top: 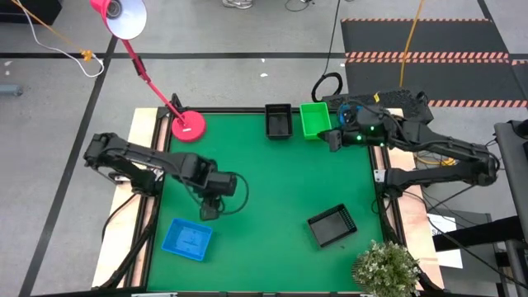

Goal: Stack baskets by color
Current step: Stack the blue bin on the stacked blue bin

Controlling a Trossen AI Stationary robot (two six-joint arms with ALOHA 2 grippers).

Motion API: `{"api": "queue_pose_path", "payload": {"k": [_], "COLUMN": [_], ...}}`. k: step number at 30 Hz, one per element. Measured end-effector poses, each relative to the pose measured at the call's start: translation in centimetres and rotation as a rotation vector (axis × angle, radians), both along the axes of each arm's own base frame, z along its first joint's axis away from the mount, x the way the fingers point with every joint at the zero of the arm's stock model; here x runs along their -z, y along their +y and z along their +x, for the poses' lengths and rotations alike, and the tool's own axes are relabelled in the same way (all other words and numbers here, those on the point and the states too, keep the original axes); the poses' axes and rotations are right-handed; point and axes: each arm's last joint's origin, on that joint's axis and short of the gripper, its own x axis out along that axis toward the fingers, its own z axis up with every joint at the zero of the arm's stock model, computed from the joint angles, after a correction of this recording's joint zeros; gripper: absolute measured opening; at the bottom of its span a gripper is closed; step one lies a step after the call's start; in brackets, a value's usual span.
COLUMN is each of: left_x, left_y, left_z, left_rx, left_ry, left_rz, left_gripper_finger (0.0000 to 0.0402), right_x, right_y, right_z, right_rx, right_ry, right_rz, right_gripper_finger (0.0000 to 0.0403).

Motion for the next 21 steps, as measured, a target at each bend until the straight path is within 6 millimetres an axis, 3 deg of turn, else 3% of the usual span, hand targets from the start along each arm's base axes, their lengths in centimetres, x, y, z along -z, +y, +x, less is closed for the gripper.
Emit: {"api": "queue_pose_path", "payload": {"k": [11,21], "left_x": [2.5,6.0], "left_y": [-3.4,-5.1], "left_z": [-5.7,-9.2], "left_rx": [0.174,0.130], "left_ry": [-0.121,-0.096], "left_rz": [-0.101,-0.148], "left_gripper_finger": [0.0186,0.0202], "right_x": [0.6,0.9], "right_y": [1.8,1.8], "right_z": [1.5,2.1], "right_rx": [-0.061,-0.075], "right_ry": [0.021,0.034], "right_rz": [0.014,0.004], "right_gripper_finger": [0.0102,0.0102]}}
